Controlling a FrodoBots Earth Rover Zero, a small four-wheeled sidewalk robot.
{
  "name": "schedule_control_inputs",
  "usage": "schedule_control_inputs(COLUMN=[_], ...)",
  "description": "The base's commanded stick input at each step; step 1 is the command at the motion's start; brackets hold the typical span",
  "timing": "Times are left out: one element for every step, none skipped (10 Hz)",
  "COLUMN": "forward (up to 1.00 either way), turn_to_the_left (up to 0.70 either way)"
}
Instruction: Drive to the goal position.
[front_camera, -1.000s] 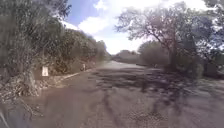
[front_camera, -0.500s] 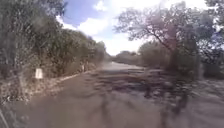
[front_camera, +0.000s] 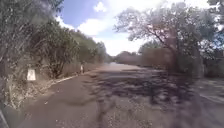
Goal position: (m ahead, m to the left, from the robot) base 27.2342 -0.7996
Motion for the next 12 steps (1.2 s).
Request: schedule_control_inputs(forward=[0.5, 0.5, 0.5, 0.5, 0.5, 0.5, 0.5, 0.5, 0.5, 0.5, 0.5, 0.5], turn_to_the_left=[0.0, 0.0, 0.0, 0.0, 0.0, 0.0, 0.0, 0.0, 0.0, 0.0, 0.0, 0.0])
